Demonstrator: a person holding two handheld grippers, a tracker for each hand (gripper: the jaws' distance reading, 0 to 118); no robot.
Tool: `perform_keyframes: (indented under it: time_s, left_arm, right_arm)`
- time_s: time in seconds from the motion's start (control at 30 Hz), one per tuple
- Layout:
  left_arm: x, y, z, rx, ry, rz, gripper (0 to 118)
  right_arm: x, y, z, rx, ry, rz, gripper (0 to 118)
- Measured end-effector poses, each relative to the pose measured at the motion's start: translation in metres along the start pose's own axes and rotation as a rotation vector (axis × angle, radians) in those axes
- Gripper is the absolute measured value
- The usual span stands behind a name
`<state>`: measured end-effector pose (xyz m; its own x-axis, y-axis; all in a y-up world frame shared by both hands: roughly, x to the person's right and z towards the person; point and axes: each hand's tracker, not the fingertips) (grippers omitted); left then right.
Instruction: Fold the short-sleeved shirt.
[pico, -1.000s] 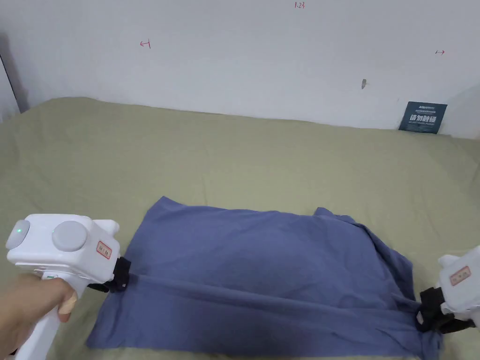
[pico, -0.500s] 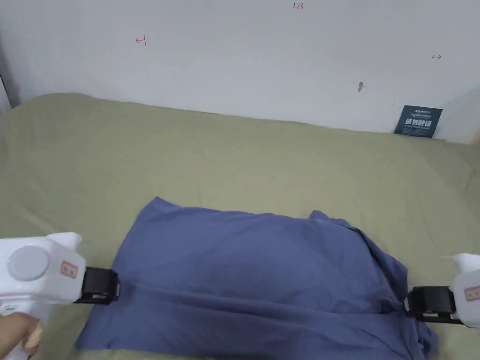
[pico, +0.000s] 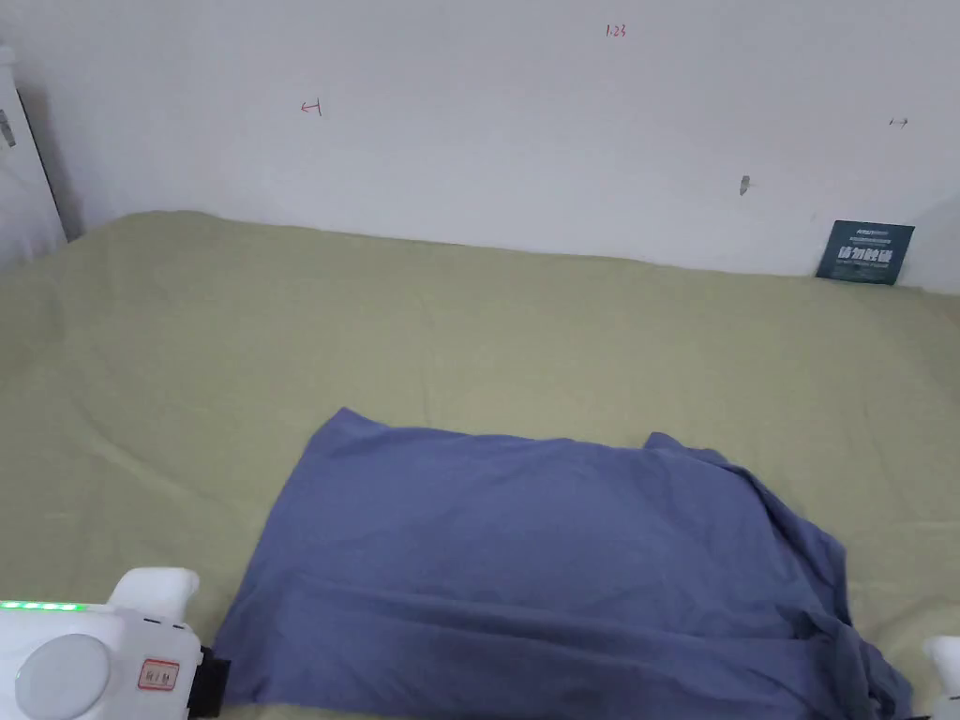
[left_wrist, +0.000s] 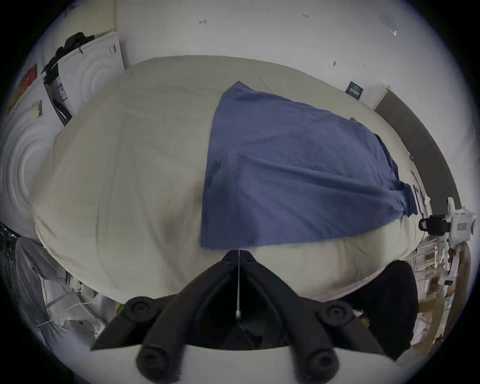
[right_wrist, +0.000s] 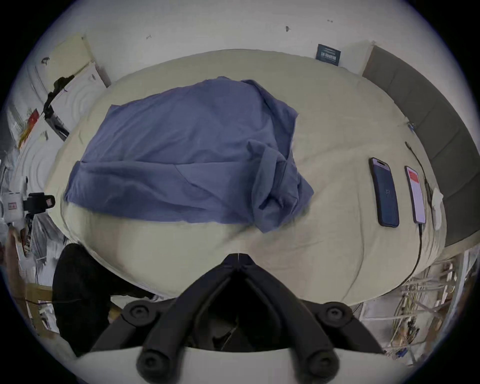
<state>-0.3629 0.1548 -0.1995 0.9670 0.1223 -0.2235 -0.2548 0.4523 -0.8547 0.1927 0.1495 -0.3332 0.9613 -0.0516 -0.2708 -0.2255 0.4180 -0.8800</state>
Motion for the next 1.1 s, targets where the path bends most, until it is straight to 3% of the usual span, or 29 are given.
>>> perform_keyframes:
  time_s: [0.03,0.1,0.13,0.3,0.33,0.37,0.4,0.43,0.47,0.5,0.53,0.6,0.67,0.7,0.73,0.8,0.83,0.87,0.9,1.1]
  left_arm:
    - [-0.001,0.007,-0.005,0.012,0.007,0.004,26]
    - [-0.005,0.017,-0.021,0.014,0.009,0.009,107]
    - [-0.006,0.023,-0.028,0.008,0.005,0.023,114]
    - [-0.008,0.04,-0.065,-0.033,0.037,0.04,107]
    - [-0.004,0.038,-0.068,-0.052,0.05,0.044,98]
    - [-0.004,0.037,-0.071,-0.072,0.056,0.049,80]
    - [-0.004,0.036,-0.074,-0.085,0.058,0.061,59]
    - [-0.004,0.033,-0.075,-0.082,0.086,0.063,56]
    - [-0.012,0.031,-0.078,-0.052,0.074,0.061,51]
    - [-0.014,0.032,-0.076,-0.051,0.069,0.059,33]
    - [-0.014,0.032,-0.074,-0.044,0.075,0.051,17]
    - [-0.014,0.029,-0.065,-0.047,0.027,0.053,12]
    - [-0.013,0.029,-0.065,-0.051,0.031,0.075,11]
    - [-0.012,0.03,-0.065,-0.052,0.03,0.074,11]
    - [-0.011,0.03,-0.064,-0.053,0.031,0.071,11]
    - [-0.01,0.03,-0.063,-0.053,0.031,0.068,11]
    - [-0.011,0.03,-0.063,-0.054,0.026,0.072,11]
    - [-0.012,0.03,-0.062,-0.055,0.021,0.077,11]
    - [-0.013,0.03,-0.061,-0.055,0.014,0.083,11]
    - [-0.016,0.033,-0.047,-0.042,-0.019,0.096,5]
  right_arm:
    - [0.002,0.0,0.001,0.007,-0.001,-0.001,0]
    - [0.008,0.0,0.001,0.011,-0.008,-0.01,0]
    - [0.012,0.0,0.0,0.011,-0.02,-0.024,0]
    - [0.023,-0.008,-0.005,0.012,-0.046,-0.067,0]
    - [0.025,-0.009,-0.007,0.018,-0.045,-0.07,0]
    - [0.027,-0.009,-0.01,0.033,-0.038,-0.073,1]
    - [0.028,-0.009,-0.013,0.049,-0.025,-0.081,14]
    - [0.03,-0.01,-0.018,0.065,-0.021,-0.082,42]
    - [0.03,-0.009,-0.023,0.076,-0.014,-0.081,82]
    - [0.03,-0.009,-0.03,0.079,-0.013,-0.073,112]
    - [0.029,-0.008,-0.038,0.081,-0.009,-0.058,114]
    - [0.025,-0.003,-0.049,0.102,-0.016,-0.031,102]
    - [0.021,0.003,-0.062,0.092,-0.04,-0.027,100]
    - [0.02,0.006,-0.068,0.075,-0.053,-0.03,91]
    - [0.02,0.008,-0.071,0.063,-0.065,-0.044,76]
    - [0.025,0.01,-0.072,0.083,-0.056,-0.078,32]
    - [0.029,0.011,-0.072,0.094,-0.026,-0.115,32]
    - [0.032,0.012,-0.071,0.108,0.013,-0.141,24]
    - [0.033,0.013,-0.068,0.127,0.02,-0.159,8]
    - [0.032,0.023,-0.038,0.056,0.046,-0.125,7]
